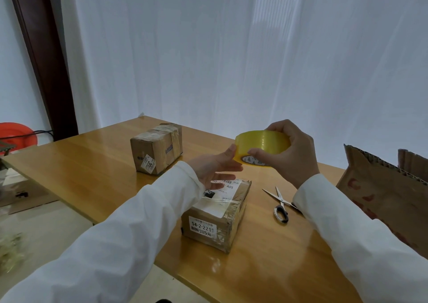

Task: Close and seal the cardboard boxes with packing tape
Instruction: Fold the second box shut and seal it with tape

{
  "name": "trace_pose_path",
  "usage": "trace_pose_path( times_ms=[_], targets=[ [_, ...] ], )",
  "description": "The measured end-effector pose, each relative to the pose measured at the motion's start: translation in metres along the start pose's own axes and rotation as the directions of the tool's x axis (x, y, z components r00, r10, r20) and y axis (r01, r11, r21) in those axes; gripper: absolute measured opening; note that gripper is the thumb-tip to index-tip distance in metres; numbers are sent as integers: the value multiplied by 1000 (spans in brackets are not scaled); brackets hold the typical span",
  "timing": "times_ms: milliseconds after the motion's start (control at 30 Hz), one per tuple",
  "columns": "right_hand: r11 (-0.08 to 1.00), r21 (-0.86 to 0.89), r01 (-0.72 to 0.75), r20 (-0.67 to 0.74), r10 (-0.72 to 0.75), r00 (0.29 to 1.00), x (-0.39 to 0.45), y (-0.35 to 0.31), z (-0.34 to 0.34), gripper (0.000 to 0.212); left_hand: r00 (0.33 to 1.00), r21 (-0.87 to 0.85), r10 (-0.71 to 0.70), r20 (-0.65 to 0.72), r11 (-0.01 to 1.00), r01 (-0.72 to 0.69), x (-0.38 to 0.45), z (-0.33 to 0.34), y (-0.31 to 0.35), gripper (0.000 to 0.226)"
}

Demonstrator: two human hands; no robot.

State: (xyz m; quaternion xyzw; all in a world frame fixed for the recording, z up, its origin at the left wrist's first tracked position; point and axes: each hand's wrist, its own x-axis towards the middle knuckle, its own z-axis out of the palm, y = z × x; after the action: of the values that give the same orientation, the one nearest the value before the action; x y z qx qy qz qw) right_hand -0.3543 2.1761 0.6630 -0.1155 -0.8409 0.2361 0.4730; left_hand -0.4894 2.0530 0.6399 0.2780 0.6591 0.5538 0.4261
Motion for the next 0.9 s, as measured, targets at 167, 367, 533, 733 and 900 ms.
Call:
trace_pose_path(
  times_ms=[167,367,533,733,900],
  targets=[
    [999,48,-4,-16,5,1000,0,-2,0,54,999,31,31,-33,999,-30,0,-3,2,84],
    [992,129,-8,-38,13,999,2,-7,1,46,993,-46,-21,117,999,27,4,-8,-2,108],
    [988,156,10,-51,-2,999,3,-11,1,44,980,-107,-21,197,993,43,3,-10,-1,98],
    [977,214,18,-53,-7,999,6,-15,-3,44,968,-136,7,250,990,28,1,-9,0,96],
    [986,165,-9,-44,16,999,5,-9,-1,47,982,-186,18,190,982,18,-1,-3,1,91]
  ],
)
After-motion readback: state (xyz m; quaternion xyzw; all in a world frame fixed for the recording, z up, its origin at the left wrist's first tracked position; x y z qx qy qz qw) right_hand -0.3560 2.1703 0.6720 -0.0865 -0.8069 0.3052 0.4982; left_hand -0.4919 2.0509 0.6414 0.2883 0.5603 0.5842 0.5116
